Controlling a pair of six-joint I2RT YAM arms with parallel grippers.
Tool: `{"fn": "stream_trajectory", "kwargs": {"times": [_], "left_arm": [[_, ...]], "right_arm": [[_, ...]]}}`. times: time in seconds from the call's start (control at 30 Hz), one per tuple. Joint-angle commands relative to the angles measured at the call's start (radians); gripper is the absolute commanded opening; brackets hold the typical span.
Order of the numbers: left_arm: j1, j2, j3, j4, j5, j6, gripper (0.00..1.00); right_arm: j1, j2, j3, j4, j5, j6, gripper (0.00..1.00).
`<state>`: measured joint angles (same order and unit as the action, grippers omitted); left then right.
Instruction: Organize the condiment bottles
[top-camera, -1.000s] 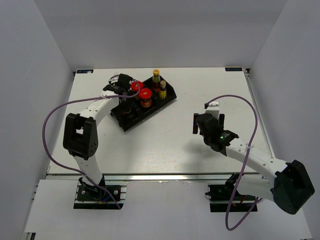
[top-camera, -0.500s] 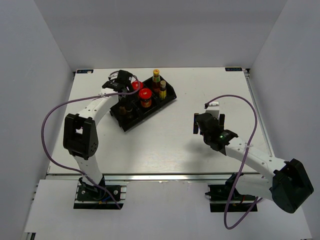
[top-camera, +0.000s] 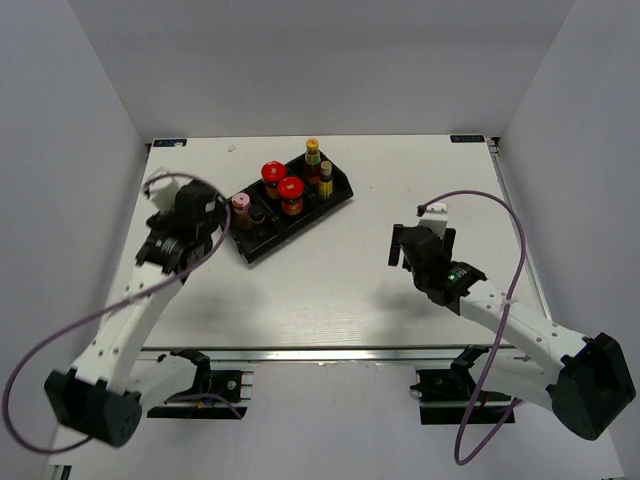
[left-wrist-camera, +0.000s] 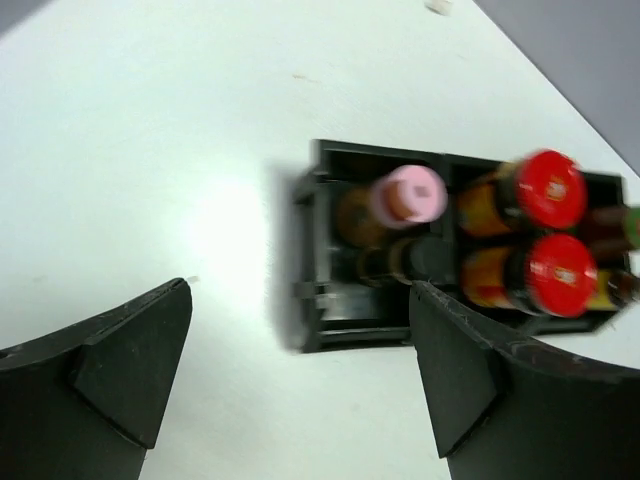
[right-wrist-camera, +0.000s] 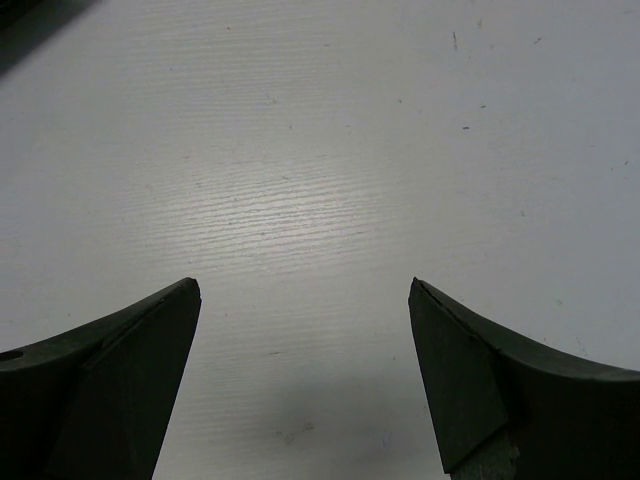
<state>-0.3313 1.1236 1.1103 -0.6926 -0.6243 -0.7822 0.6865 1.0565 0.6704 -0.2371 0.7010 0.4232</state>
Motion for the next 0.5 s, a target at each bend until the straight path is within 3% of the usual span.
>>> {"fn": "stream_trajectory", "kwargs": {"times": [0.0, 0.07, 0.17, 0.47], "left_arm": [[-0.002, -0.152, -0.171, -0.037, -0.169, -0.127, 0.98], [-0.002, -0.206, -0.246, -0.068, -0.170, -0.199, 0.98], [-0.002, -0.275, -0.315, -0.025, -0.092, -0.184, 0.98], [-0.002, -0.258, -0.305, -0.056, -0.078, -0.195, 0.98]], "right_arm": [[-0.004, -0.016, 0.050, -0.042, -0.006, 0.058, 0.89], [-0.005, -0.013, 0.064, -0.067, -0.001, 0.081, 0.89], [-0.004, -0.013, 0.073, -0.102, -0.006, 0.115, 0.89], [-0.004, -0.088, 0.038, -0.016, -0.093, 0.078, 0.89]]}}
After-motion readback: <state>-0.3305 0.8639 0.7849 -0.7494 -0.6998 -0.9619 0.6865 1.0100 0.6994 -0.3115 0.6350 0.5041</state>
